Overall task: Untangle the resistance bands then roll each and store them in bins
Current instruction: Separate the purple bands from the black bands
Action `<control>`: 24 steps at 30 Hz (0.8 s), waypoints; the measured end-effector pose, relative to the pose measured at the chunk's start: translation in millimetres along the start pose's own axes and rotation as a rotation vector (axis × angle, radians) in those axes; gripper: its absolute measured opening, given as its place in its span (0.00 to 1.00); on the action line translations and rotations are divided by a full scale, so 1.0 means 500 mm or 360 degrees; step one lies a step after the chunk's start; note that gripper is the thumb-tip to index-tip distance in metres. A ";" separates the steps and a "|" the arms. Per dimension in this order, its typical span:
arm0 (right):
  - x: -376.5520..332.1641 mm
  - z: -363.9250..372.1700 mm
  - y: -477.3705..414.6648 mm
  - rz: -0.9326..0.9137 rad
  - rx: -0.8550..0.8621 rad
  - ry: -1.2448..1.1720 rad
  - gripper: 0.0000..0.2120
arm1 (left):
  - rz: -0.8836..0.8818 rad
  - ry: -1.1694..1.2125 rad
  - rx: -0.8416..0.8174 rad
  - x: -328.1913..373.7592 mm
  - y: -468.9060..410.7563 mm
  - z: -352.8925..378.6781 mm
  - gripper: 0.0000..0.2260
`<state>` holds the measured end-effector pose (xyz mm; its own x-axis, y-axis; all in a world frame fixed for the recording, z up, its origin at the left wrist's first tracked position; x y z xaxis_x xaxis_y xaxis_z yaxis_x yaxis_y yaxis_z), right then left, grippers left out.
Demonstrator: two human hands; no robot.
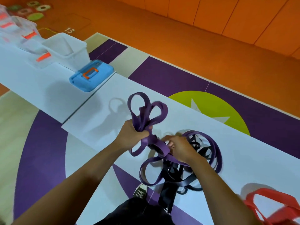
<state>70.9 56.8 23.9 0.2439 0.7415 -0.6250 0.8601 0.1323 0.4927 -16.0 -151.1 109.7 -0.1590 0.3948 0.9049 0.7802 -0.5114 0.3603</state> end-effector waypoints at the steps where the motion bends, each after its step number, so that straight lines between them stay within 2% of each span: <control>1: -0.005 -0.016 0.008 0.0007 0.0001 -0.0117 0.09 | -0.0023 -0.0092 -0.0033 -0.008 0.000 -0.001 0.09; 2: -0.007 -0.036 0.017 -0.0006 -0.0011 -0.0254 0.06 | -0.0058 -0.0198 -0.0068 -0.016 0.001 0.001 0.09; 4: -0.001 -0.072 0.042 0.0009 -0.0018 -0.0564 0.07 | -0.0068 -0.0428 -0.0044 -0.033 -0.001 0.005 0.10; 7: 0.034 -0.111 0.086 0.0145 0.0427 -0.1126 0.12 | -0.0116 -0.0530 0.0252 -0.059 -0.005 -0.013 0.12; 8: 0.050 -0.119 0.105 0.0232 0.0621 -0.1391 0.12 | -0.0177 -0.0491 0.0372 -0.068 -0.008 -0.027 0.11; 10: 0.069 -0.130 0.139 0.0386 0.0848 -0.1635 0.10 | -0.0291 -0.0378 0.0543 -0.086 -0.014 -0.057 0.10; 13: 0.108 -0.134 0.152 0.0616 0.1121 -0.1448 0.07 | -0.0324 -0.0284 0.0709 -0.091 -0.024 -0.085 0.09; 16: 0.130 -0.146 0.161 0.0837 0.1519 -0.1475 0.12 | -0.0265 -0.0418 0.0842 -0.076 -0.036 -0.109 0.09; 17: 0.134 -0.149 0.167 0.0896 0.1571 -0.1450 0.13 | -0.0262 -0.0430 0.0869 -0.073 -0.038 -0.119 0.09; 18: 0.139 -0.151 0.169 0.0945 0.1527 -0.1399 0.15 | -0.0277 -0.0420 0.0894 -0.074 -0.039 -0.131 0.09; 20: 0.151 -0.142 0.159 0.0995 0.1273 -0.1254 0.15 | -0.0339 -0.0395 0.0924 -0.085 -0.037 -0.156 0.11; 24: 0.164 -0.107 0.145 0.1030 0.0939 -0.0934 0.13 | -0.0409 -0.0411 0.0819 -0.104 -0.044 -0.173 0.11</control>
<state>129.5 162.4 40.8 0.7775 0.1012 -0.6207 0.5318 -0.6328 0.5629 -77.6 -226.4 74.5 -0.2790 0.6609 0.6967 0.9378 0.0315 0.3456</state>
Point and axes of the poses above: each hand's wrist, its own y-axis away from the middle knuckle, its own z-axis out of the palm, x = y × z, the point moved 1 cm from there along -y, towards the middle knuckle, and after that the axes turned 9 degrees about -x, right-handed, at the moved point
